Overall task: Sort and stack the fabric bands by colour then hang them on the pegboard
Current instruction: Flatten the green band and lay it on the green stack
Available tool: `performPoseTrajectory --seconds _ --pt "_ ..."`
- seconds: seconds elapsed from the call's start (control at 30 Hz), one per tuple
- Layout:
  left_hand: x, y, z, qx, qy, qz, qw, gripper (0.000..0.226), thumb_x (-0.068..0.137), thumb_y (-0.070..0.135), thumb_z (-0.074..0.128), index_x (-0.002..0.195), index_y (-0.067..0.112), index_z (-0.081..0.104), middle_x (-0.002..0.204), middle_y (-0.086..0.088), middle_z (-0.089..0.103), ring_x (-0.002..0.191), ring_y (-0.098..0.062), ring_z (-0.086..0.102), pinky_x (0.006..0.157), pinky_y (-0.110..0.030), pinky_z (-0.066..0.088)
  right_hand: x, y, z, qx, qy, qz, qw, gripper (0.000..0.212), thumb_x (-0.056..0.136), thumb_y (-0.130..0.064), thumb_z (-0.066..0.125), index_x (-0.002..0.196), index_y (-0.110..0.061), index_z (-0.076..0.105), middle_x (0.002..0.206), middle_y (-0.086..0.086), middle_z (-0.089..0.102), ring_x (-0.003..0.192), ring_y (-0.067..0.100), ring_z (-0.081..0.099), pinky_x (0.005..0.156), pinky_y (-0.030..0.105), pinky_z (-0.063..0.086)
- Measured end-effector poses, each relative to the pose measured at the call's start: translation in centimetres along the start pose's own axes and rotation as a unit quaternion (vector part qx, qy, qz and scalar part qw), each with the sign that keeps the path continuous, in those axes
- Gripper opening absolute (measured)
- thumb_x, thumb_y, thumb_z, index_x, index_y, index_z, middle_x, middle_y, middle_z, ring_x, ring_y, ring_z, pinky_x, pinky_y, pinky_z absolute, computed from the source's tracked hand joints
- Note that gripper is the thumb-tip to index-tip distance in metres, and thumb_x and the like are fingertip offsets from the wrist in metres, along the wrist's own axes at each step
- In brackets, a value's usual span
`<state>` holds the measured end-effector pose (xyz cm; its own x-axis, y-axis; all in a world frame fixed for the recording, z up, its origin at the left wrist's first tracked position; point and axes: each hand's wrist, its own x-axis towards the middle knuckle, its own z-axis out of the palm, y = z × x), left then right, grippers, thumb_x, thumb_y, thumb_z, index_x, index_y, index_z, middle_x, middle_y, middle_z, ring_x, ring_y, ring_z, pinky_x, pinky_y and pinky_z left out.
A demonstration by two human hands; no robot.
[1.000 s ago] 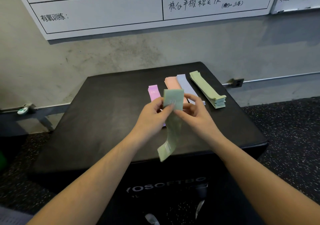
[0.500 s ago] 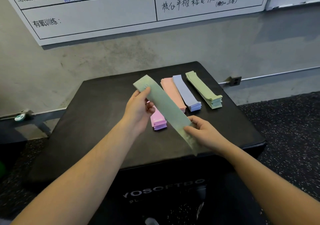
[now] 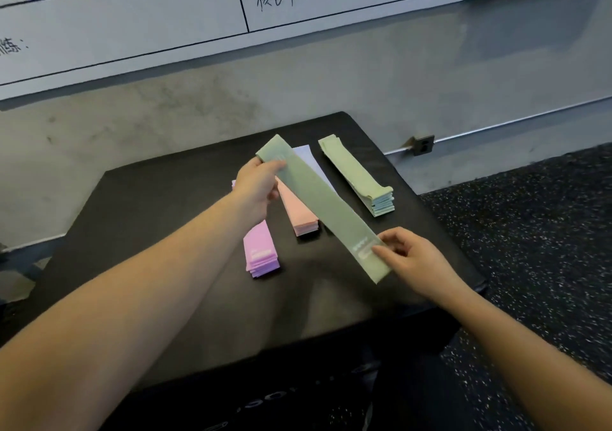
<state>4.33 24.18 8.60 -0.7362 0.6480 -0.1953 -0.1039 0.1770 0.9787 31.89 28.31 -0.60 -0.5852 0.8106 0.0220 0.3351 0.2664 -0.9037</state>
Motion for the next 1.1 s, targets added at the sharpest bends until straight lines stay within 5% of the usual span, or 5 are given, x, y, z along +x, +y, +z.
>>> performPoseTrajectory --seconds 0.23,0.4,0.67,0.87,1.1 --pt "7.9 3.0 5.8 0.095 -0.064 0.066 0.991 0.019 0.089 0.012 0.074 0.095 0.022 0.058 0.105 -0.005 0.071 0.085 -0.017 0.067 0.065 -0.03 0.044 7.0 0.1 -4.4 -0.01 0.016 0.045 0.999 0.013 0.092 -0.019 0.073 0.098 -0.009 0.069 0.073 0.003 0.071 0.047 -0.006 0.054 0.05 0.011 0.042" --pt "13.9 5.2 9.4 0.145 -0.056 0.094 0.983 0.021 0.09 0.009 0.075 0.095 0.017 0.056 0.099 -0.008 0.07 0.073 -0.016 0.067 0.054 -0.024 0.047 13.3 -1.3 -6.4 -0.071 0.014 0.067 0.995 0.015 0.09 -0.031 0.073 0.097 -0.02 0.067 0.081 -0.003 0.069 0.06 0.004 0.057 0.058 0.023 0.043" --pt "21.9 3.3 13.9 0.239 -0.061 0.096 0.964 0.024 0.091 0.01 0.074 0.084 0.018 0.053 0.089 -0.006 0.064 0.072 -0.016 0.062 0.059 -0.024 0.047 21.1 -0.2 -6.1 -0.146 -0.063 0.145 0.977 0.007 0.091 -0.017 0.068 0.091 -0.01 0.068 0.058 -0.004 0.064 0.049 0.015 0.046 0.041 0.02 0.038" --pt "25.3 -1.3 15.0 0.383 -0.069 0.128 0.912 0.023 0.089 0.023 0.078 0.106 0.021 0.063 0.097 0.003 0.06 0.097 -0.018 0.059 0.091 -0.034 0.053 22.2 2.6 -4.9 -0.234 -0.118 0.15 0.953 0.017 0.083 -0.03 0.075 0.084 -0.019 0.062 0.09 -0.001 0.069 0.08 0.013 0.063 0.067 0.027 0.048" --pt "27.2 -1.8 15.9 0.47 -0.119 0.148 0.862 0.021 0.089 0.023 0.078 0.102 0.019 0.062 0.098 0.001 0.059 0.09 -0.016 0.056 0.078 -0.029 0.045 21.8 3.7 -4.2 -0.215 -0.134 0.168 0.953 0.035 0.076 -0.042 0.07 0.1 -0.025 0.052 0.099 -0.003 0.065 0.092 0.017 0.063 0.086 0.036 0.051"
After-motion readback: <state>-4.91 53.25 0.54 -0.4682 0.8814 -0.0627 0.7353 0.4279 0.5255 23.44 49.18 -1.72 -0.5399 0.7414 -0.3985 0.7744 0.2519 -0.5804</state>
